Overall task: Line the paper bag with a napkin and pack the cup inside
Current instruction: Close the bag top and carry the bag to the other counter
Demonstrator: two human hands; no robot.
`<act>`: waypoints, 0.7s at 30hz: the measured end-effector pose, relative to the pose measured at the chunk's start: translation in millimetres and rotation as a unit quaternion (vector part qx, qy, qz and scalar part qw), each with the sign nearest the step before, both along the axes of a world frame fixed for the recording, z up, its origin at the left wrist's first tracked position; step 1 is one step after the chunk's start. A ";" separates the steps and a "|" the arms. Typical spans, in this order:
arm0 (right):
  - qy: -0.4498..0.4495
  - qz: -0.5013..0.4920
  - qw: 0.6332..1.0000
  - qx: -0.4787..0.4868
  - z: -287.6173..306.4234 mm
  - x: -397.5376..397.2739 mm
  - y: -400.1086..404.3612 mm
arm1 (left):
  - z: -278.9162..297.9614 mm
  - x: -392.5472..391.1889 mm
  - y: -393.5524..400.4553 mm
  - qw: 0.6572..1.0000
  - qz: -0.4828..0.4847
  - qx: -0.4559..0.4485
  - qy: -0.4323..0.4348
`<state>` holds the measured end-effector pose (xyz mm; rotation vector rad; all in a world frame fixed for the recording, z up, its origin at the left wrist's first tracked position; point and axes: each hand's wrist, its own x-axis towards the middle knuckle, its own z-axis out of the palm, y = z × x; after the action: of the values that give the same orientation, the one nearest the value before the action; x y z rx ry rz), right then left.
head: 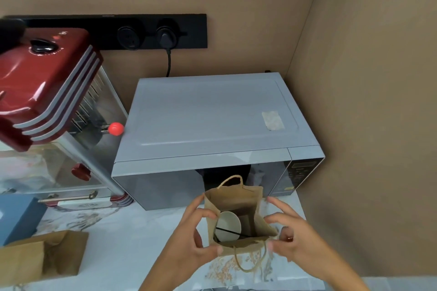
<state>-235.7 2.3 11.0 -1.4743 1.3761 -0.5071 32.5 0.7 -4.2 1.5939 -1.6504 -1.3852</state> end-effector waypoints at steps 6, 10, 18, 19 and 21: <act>-0.094 -0.069 0.993 -0.026 -20.3 18.2 -14.5 | 1.7 -14.7 -6.6 0.993 0.070 0.032 0.090; -0.212 -0.165 0.963 0.005 -18.3 17.2 -8.1 | -4.8 -14.9 -3.1 0.977 0.120 0.016 0.176; -0.125 -0.161 0.979 -0.003 -30.7 34.9 -1.4 | -11.5 -31.1 -0.5 0.980 0.162 0.033 0.113; -0.101 -0.166 0.981 -0.013 -34.7 37.3 -0.5 | -13.1 -32.7 -0.4 0.985 0.153 0.021 0.071; -0.062 -0.185 0.981 -0.025 -43.6 38.5 1.9 | -17.6 -35.1 -0.5 0.990 0.138 -0.011 0.010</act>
<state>-197.2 4.2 -32.6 -1.2051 1.5532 -0.8588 -2.6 0.2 -21.8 1.7148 -1.3664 -1.2325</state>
